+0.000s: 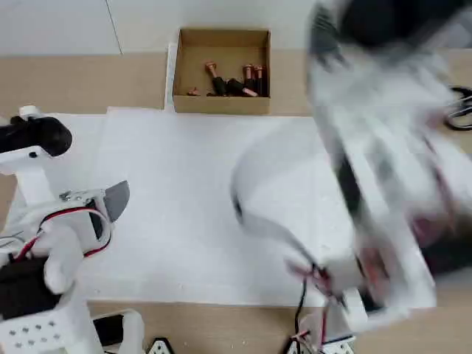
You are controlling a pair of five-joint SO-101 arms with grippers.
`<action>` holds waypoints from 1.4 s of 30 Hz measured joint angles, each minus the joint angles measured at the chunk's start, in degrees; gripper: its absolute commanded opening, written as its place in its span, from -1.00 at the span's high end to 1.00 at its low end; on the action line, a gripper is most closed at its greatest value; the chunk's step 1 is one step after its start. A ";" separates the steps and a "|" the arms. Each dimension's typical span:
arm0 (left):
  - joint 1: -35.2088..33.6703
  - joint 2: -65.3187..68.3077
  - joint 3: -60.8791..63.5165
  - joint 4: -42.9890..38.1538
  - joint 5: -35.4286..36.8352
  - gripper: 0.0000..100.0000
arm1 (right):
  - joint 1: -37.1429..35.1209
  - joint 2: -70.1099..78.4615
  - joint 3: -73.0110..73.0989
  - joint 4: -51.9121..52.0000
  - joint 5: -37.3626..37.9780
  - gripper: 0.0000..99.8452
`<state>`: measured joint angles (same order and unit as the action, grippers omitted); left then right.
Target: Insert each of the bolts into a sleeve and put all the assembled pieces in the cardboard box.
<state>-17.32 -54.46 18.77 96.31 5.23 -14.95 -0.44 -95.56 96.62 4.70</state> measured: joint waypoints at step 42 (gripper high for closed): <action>0.00 -48.97 64.88 -39.74 -3.87 0.40 | 14.42 -102.68 176.97 -33.05 0.00 0.58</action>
<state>-17.32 -103.43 83.65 56.57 1.36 -0.53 -103.12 81.41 63.56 4.70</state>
